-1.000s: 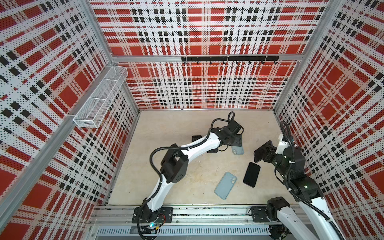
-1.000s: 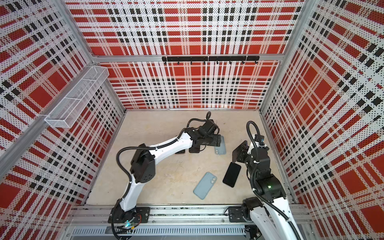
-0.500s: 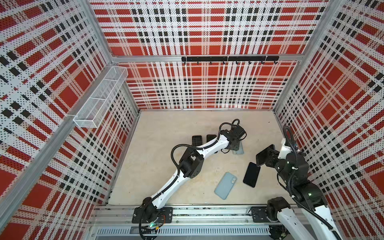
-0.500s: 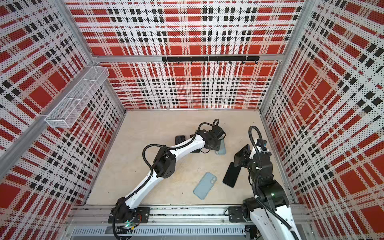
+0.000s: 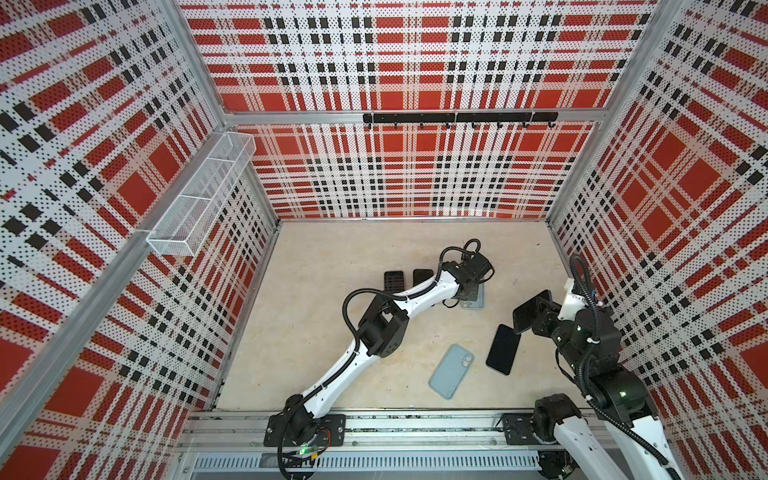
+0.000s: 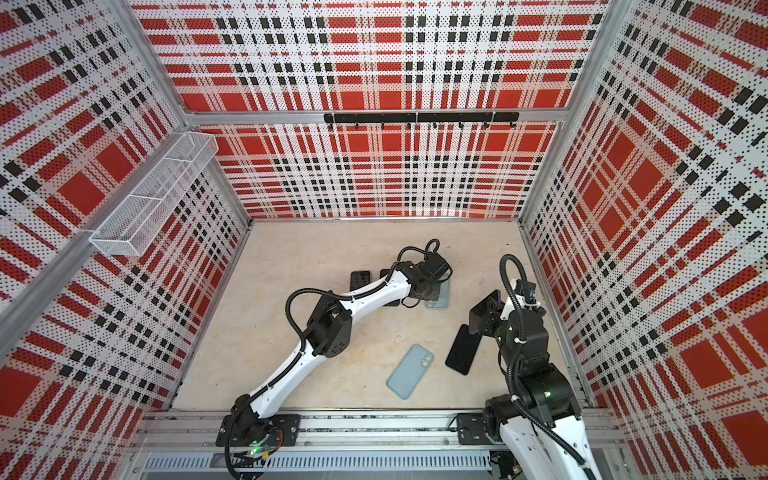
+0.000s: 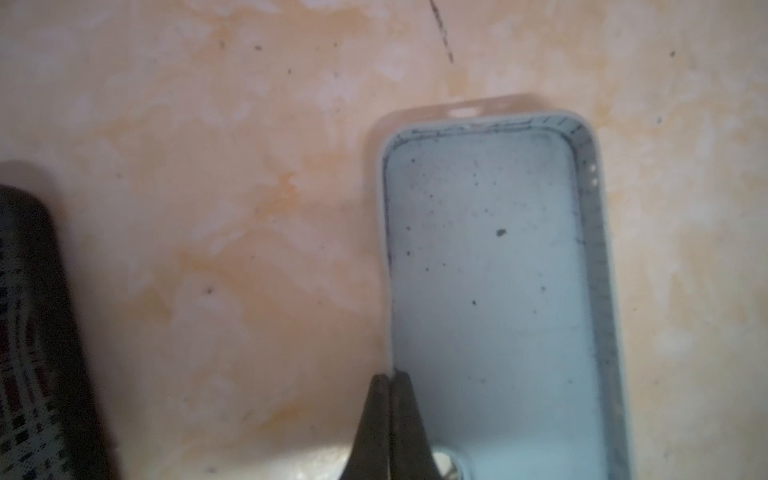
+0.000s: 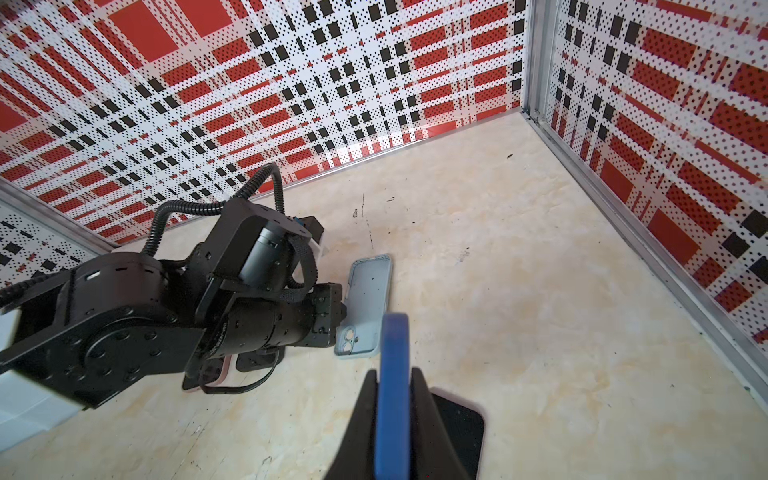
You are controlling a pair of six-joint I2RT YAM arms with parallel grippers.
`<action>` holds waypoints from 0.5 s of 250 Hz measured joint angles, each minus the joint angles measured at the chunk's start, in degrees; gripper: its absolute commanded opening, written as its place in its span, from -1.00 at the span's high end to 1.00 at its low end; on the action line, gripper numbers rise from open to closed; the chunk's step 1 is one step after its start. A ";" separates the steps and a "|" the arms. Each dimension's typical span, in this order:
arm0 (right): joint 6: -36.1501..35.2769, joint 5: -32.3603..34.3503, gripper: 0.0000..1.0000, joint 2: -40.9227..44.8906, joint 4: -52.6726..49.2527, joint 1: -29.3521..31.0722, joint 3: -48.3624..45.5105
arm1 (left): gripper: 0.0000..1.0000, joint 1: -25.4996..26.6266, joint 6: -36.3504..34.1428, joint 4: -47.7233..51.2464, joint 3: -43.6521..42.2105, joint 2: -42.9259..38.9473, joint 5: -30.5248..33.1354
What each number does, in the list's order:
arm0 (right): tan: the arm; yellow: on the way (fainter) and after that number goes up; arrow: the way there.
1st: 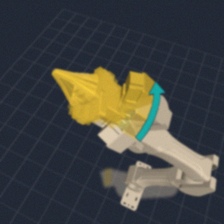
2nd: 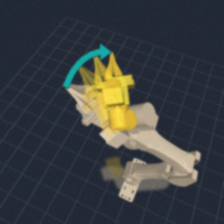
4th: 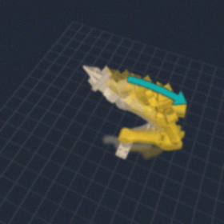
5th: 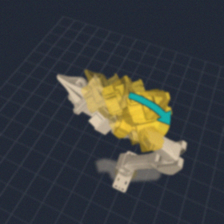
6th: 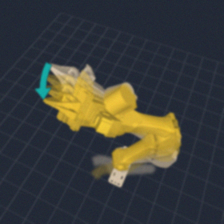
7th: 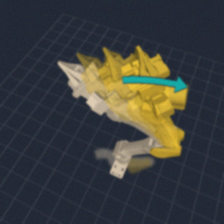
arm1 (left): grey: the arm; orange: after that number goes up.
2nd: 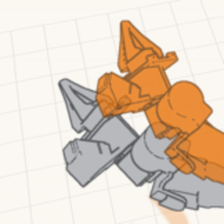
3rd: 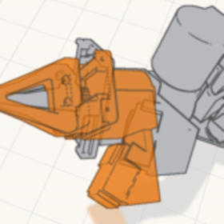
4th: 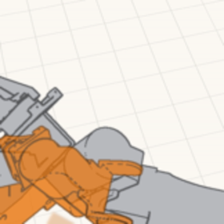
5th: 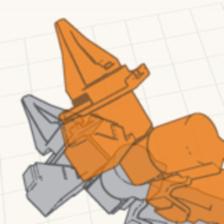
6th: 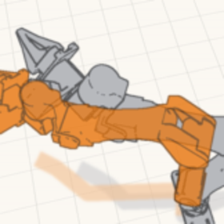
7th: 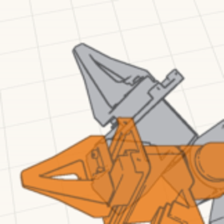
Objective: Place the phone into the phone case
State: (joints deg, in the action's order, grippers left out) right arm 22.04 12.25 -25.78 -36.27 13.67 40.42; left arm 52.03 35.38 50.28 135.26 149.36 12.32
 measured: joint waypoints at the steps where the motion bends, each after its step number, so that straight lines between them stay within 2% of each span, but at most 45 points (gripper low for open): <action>1: 0.02 0.02 1.00 0.00 0.00 0.00 0.00 | 1.00 0.04 0.04 0.04 -0.24 -0.17 0.11; 25: 0.04 0.04 1.00 0.76 0.09 0.00 -0.52 | 1.00 0.13 1.73 -1.46 -12.24 -8.61 2.34; 59: 0.28 -0.17 1.00 1.68 0.59 0.00 -1.64 | 1.00 0.46 8.68 -4.72 -34.77 -29.31 8.37; 94: 1.29 -0.72 1.00 1.68 2.03 0.00 -3.54 | 1.00 2.27 22.95 -6.03 -51.80 -51.08 14.10; 125: 1.92 -2.38 1.00 1.62 3.02 0.00 -4.87 | 1.00 5.20 38.45 -5.25 -63.65 -60.94 14.53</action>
State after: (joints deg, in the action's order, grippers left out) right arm 23.97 9.87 -24.16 -33.26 13.67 35.55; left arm 57.23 73.82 45.04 71.61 88.42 26.85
